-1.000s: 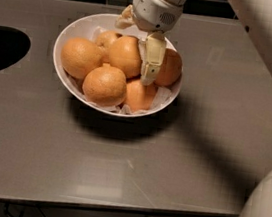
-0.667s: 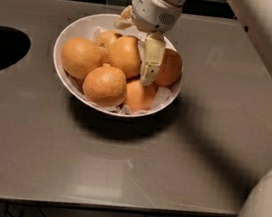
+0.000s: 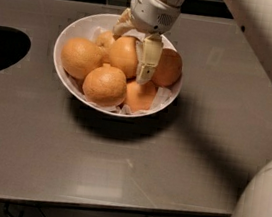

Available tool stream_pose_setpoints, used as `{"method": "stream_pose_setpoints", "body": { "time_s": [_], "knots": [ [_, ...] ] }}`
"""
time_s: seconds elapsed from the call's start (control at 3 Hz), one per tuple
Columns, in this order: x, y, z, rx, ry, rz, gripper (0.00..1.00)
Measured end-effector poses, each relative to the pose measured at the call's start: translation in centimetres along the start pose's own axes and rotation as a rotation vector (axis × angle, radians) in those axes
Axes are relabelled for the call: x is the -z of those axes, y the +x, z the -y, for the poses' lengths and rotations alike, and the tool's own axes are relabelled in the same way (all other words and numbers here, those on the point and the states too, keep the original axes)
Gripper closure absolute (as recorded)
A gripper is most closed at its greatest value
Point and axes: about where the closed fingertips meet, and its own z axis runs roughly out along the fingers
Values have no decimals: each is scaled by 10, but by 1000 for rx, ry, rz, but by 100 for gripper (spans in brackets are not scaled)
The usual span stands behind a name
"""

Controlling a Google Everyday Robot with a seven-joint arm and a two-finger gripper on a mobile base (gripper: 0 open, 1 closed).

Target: Pick orange from white bowl

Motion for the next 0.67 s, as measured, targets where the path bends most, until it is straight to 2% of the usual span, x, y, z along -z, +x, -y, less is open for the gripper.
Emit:
{"method": "stream_pose_setpoints", "body": {
  "time_s": [0.33, 0.67],
  "knots": [
    [-2, -1, 0, 2, -5, 3, 12],
    [-3, 0, 0, 2, -7, 3, 22]
  ]
}}
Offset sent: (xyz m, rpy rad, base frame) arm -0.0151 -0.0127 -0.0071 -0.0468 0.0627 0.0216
